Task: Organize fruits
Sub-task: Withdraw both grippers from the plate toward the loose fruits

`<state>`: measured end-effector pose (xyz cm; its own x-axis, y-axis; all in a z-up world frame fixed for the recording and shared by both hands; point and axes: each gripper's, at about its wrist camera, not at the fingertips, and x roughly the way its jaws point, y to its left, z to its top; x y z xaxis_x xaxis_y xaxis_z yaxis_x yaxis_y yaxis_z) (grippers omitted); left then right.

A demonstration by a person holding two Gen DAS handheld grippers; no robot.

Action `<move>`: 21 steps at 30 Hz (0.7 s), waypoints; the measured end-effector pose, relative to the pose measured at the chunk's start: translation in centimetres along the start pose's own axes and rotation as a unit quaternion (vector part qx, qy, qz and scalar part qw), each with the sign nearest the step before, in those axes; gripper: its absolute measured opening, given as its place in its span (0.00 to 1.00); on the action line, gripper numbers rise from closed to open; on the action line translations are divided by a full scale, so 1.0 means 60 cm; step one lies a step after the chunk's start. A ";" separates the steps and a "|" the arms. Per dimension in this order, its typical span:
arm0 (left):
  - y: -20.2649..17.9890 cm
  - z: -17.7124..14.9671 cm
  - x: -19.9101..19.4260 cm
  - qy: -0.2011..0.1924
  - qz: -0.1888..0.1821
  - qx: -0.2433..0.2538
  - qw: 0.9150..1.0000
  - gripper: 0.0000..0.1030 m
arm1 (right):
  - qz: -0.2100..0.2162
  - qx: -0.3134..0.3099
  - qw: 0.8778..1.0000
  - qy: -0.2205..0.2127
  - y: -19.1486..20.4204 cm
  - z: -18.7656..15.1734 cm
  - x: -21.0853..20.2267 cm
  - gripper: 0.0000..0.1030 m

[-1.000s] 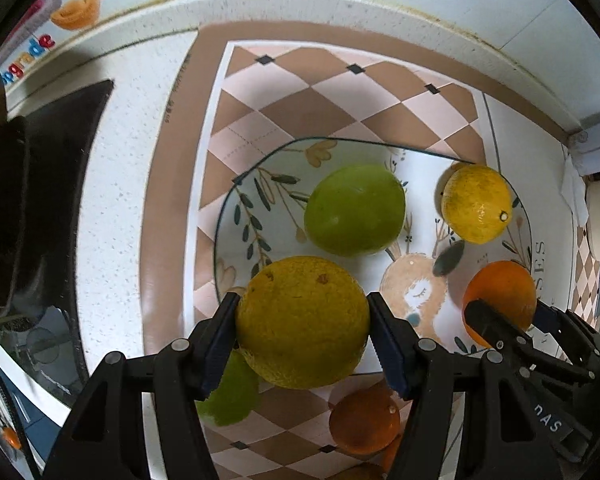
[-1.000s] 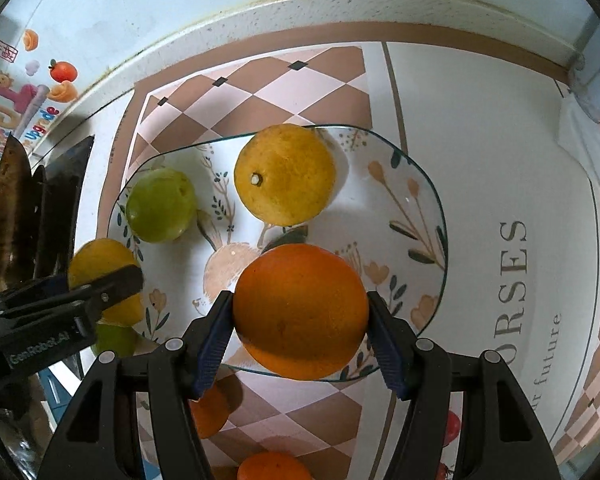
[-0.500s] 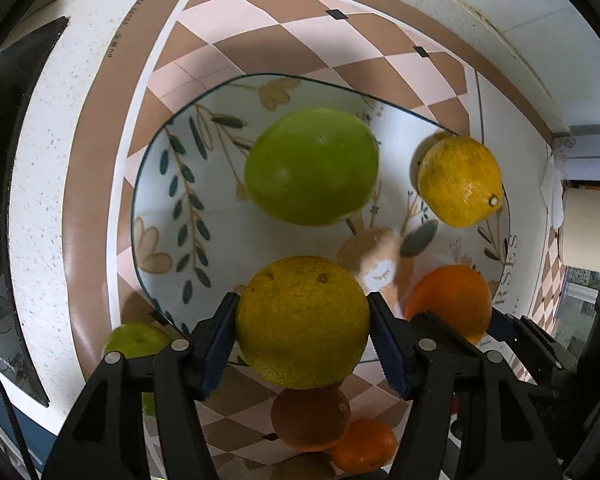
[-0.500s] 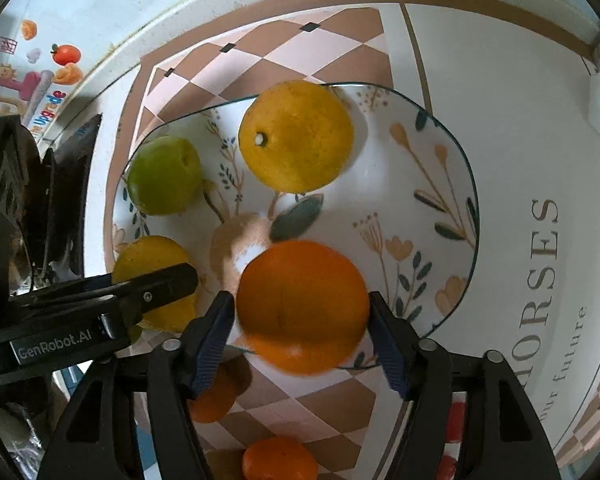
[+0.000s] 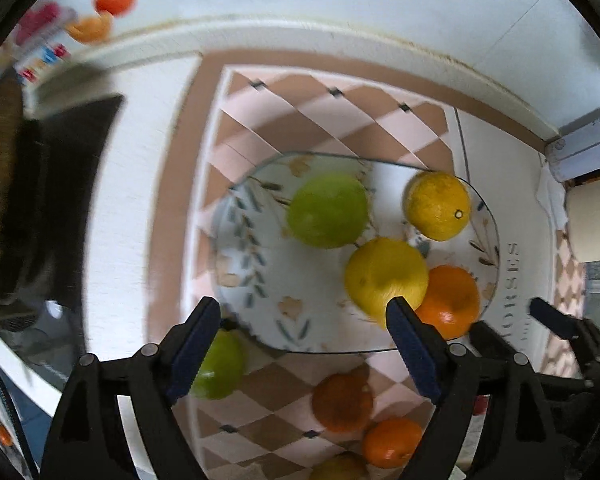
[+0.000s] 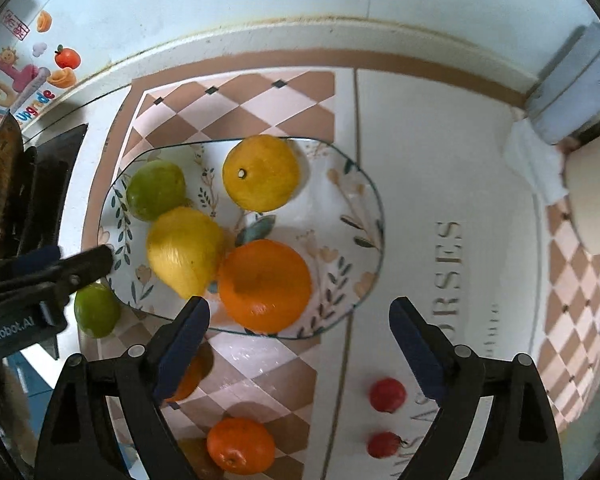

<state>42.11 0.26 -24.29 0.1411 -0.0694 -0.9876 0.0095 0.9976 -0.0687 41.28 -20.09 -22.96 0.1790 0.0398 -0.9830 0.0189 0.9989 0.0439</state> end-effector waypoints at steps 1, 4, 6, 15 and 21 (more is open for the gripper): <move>0.002 -0.008 -0.010 -0.012 0.007 0.002 1.000 0.82 | -0.003 0.003 1.000 -0.006 -0.002 -0.006 -0.010 0.91; 0.007 -0.018 -0.044 -0.042 0.028 0.008 0.999 0.82 | -0.005 0.007 1.000 -0.021 -0.002 -0.025 -0.040 0.91; 0.003 -0.026 -0.058 -0.058 0.036 0.011 0.998 0.82 | -0.007 0.009 0.999 -0.034 0.005 -0.037 -0.060 0.91; 0.003 -0.107 -0.143 -0.128 0.042 0.021 0.991 0.82 | -0.011 0.011 0.996 -0.086 0.025 -0.106 -0.146 0.91; 0.005 -0.158 -0.195 -0.158 0.037 0.023 0.986 0.82 | -0.005 0.016 0.993 -0.118 0.029 -0.158 -0.206 0.91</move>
<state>31.07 1.36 -14.11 0.4454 -0.0007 -0.8953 0.0318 0.9994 0.0150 29.75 -18.58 -12.42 0.4045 0.0197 -0.9143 0.0522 0.9976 0.0446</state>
